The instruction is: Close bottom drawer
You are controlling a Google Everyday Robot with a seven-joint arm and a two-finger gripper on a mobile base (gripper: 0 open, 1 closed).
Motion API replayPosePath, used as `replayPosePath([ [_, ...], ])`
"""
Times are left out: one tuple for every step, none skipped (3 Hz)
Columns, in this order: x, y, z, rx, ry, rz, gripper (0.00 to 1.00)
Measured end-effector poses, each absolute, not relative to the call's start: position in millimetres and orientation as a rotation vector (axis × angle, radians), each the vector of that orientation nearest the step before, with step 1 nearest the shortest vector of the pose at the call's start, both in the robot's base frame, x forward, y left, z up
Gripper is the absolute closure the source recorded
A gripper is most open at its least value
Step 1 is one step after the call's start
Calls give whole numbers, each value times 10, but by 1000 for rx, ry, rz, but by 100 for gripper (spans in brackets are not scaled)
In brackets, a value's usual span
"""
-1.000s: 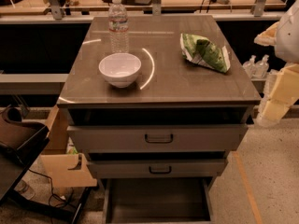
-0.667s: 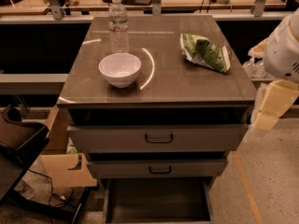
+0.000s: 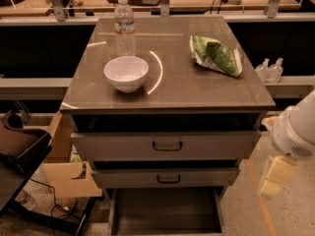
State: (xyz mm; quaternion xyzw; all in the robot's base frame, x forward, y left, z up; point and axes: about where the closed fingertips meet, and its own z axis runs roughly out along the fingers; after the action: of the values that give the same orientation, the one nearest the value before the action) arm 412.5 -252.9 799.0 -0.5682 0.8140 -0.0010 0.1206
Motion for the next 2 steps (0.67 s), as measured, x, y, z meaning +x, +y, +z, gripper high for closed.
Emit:
replayPosePath([
  [3864,-2683,7323,-1598,2391,-10,0],
  [3861,-2682,7327,-1600,2392,-9,0],
])
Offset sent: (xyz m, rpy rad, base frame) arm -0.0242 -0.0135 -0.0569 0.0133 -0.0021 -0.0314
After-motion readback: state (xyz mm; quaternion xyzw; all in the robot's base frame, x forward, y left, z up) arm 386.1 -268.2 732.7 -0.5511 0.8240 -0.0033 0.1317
